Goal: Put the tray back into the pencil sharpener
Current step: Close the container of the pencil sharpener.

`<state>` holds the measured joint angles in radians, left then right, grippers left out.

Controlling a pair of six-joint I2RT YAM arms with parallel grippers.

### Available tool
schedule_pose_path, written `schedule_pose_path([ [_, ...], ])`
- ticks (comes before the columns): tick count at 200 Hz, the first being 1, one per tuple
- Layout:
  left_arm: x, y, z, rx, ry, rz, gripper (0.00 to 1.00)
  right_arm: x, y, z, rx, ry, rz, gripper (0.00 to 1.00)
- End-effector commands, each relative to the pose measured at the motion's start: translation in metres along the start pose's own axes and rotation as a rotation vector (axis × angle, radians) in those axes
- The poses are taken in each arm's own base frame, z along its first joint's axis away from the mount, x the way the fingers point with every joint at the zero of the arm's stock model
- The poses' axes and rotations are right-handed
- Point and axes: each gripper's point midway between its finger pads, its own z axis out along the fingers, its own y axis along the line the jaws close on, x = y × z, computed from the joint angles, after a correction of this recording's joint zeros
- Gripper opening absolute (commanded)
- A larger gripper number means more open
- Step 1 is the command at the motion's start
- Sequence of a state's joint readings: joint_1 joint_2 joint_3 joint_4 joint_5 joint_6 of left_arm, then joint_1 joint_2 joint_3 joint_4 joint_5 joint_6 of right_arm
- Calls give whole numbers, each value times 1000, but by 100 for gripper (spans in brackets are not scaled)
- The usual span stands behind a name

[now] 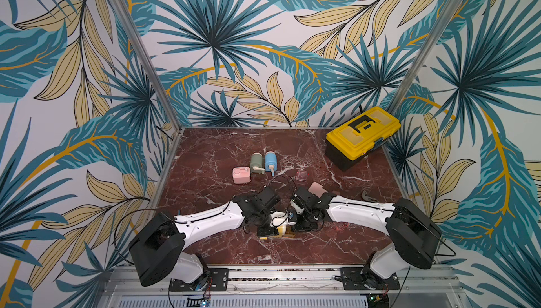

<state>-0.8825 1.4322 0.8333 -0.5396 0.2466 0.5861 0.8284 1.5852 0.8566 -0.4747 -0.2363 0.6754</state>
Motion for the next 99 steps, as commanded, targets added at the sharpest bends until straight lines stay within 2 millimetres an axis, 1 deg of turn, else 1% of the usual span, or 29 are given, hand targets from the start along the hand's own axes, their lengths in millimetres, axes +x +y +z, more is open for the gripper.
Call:
schedule_pose_path([
  [1, 9, 5, 2, -35, 27, 23, 43, 2, 6, -2, -34, -2, -39, 18],
  [24, 7, 6, 1, -40, 21, 23, 43, -1, 16, 0, -78, -8, -38, 19],
  [68, 4, 6, 1, -38, 14, 21, 43, -13, 39, 2, -190, -36, -16, 26],
  [84, 4, 6, 1, -38, 13, 13, 43, -14, 39, -1, -203, -48, 4, 29],
  [99, 5, 4, 1, -33, 12, 6, 43, -14, 30, -6, -199, -66, 33, 34],
])
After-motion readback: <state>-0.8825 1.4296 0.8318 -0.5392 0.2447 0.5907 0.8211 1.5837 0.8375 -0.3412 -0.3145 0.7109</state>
